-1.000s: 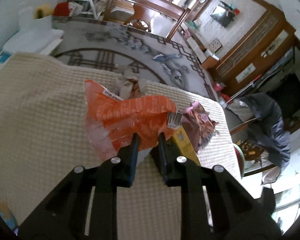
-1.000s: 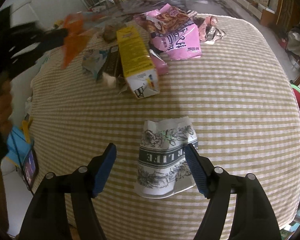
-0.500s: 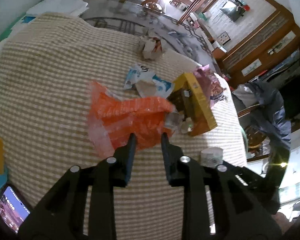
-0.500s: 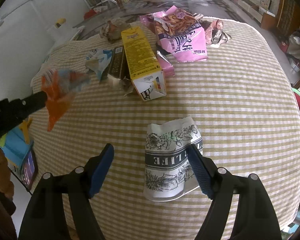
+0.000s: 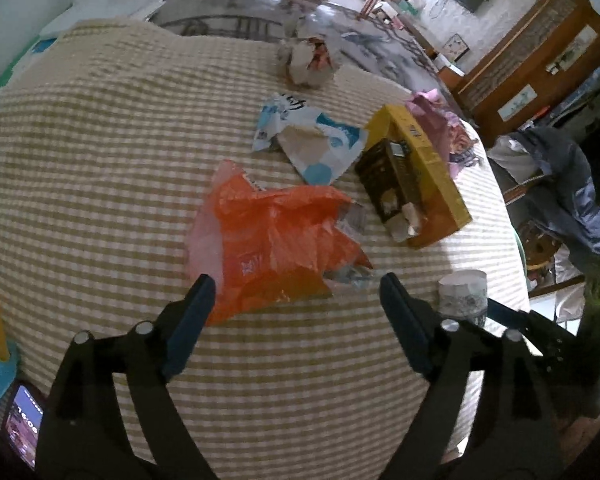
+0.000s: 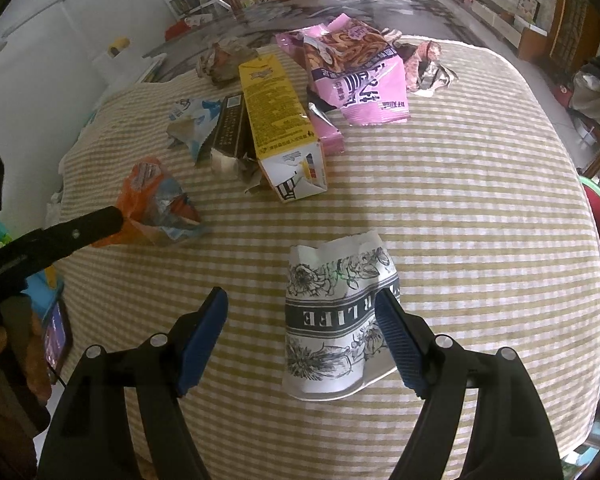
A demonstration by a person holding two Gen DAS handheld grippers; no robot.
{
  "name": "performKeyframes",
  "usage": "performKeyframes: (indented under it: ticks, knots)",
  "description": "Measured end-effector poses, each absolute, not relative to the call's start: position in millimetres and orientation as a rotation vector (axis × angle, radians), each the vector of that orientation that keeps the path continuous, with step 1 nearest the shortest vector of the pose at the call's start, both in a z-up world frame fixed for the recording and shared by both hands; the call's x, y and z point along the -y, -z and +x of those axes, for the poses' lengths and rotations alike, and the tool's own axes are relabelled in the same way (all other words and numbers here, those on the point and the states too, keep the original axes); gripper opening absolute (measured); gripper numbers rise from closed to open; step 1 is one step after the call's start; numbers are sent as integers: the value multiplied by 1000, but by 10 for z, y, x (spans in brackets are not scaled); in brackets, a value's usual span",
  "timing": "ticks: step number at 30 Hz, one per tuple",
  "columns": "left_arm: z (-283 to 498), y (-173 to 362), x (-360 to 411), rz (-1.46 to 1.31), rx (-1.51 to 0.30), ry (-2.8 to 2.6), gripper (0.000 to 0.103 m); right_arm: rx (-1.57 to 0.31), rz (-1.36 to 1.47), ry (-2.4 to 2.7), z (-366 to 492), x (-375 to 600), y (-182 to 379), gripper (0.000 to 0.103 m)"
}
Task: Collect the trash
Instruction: 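Grasp the orange plastic bag with the left tool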
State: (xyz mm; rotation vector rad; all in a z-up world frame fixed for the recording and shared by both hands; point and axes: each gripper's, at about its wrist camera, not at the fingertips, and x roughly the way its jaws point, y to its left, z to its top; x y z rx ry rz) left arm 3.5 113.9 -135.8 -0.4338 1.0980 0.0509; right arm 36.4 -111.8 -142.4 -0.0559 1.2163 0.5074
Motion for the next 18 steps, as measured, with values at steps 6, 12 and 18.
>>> performKeyframes:
  ticks: [6, 12, 18]
  knots:
    - [235, 1536, -1160, -463, -1137, -72, 88, -1213, -70, -509, 358, 1075, 1422, 74]
    - [347, 1653, -1140, -455, -1161, -101, 88, -1224, -70, -482, 359, 1121, 1456, 74]
    - [260, 1461, -1088, -412, -1106, -80, 59, -1222, -65, -473, 373, 1164, 1446, 74]
